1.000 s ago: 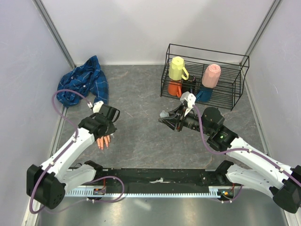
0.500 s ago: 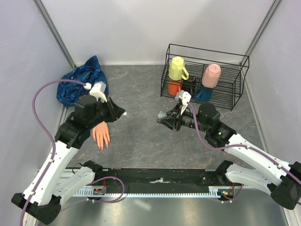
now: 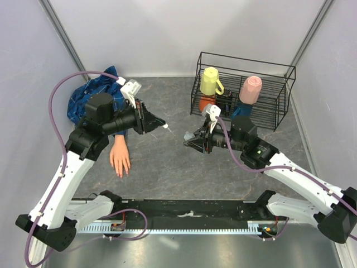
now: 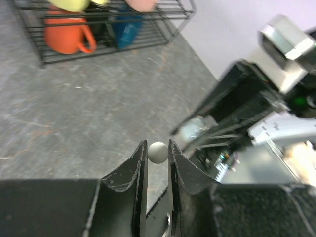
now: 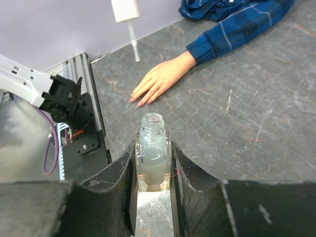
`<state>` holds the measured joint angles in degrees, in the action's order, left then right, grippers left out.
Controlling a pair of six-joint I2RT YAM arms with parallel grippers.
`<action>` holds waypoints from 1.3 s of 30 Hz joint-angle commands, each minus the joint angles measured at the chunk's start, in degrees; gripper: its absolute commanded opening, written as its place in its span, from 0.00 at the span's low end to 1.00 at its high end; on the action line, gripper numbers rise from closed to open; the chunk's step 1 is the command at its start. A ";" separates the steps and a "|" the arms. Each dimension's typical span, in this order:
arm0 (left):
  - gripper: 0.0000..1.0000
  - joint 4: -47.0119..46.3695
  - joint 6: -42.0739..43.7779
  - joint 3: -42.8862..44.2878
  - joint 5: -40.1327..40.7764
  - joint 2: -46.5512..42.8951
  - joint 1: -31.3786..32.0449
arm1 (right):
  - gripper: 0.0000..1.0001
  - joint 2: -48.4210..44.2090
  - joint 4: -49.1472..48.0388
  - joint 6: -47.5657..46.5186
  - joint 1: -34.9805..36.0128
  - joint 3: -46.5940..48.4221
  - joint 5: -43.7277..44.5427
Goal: Paint the nails
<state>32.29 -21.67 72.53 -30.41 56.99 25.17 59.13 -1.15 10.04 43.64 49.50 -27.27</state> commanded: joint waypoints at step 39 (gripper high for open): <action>0.02 -6.19 -2.85 2.44 -14.41 5.50 4.27 | 0.00 2.39 -2.19 -1.43 1.27 4.12 -9.12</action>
<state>28.14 -23.27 73.78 -42.72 62.26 28.77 62.26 -0.38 9.58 44.77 50.85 -37.01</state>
